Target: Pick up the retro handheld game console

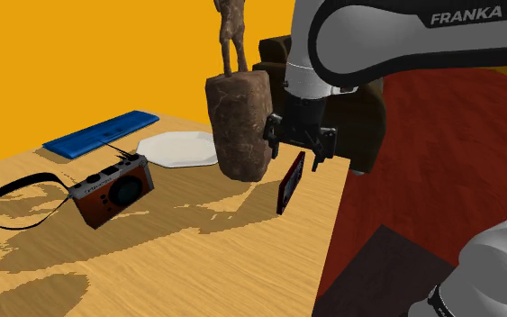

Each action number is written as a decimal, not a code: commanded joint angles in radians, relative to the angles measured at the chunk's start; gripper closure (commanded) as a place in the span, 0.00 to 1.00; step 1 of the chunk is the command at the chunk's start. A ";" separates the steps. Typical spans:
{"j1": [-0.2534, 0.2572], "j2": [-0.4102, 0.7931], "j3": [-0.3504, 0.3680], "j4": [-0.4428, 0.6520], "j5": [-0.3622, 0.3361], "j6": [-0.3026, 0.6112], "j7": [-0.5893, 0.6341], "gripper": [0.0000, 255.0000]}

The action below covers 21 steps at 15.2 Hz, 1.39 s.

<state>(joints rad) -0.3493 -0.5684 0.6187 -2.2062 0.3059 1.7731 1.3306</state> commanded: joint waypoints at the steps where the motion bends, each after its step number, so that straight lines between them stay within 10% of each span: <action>1: -0.005 0.045 0.019 -0.042 0.008 0.023 -0.001 0.00; 5: -0.022 0.040 0.038 -0.061 0.021 0.041 -0.010 0.00; 6: -0.026 0.046 0.040 -0.064 0.019 0.050 -0.012 1.00; 21: -0.026 0.037 0.017 0.015 0.007 -0.039 -0.005 1.00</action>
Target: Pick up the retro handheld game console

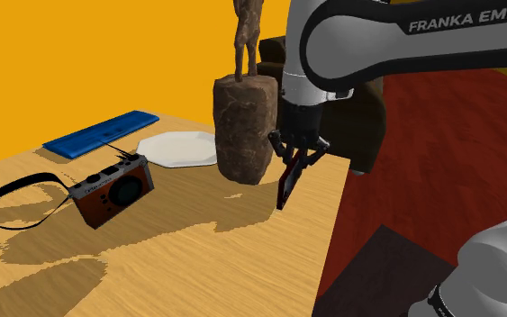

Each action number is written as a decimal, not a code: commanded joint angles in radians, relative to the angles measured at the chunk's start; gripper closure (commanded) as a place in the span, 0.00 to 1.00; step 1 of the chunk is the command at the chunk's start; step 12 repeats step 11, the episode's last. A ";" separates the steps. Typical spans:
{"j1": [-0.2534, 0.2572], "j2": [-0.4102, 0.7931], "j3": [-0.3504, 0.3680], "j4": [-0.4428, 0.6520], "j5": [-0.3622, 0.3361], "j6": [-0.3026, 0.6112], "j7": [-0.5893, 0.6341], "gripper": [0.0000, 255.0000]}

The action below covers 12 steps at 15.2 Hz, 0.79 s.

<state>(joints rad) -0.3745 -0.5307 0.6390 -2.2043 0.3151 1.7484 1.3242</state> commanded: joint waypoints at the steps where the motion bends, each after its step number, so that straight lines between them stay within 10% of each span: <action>1: -0.001 0.000 -0.006 0.026 -0.004 -0.027 0.002 1.00; 12: -0.011 0.012 -0.026 0.142 -0.022 -0.132 0.011 1.00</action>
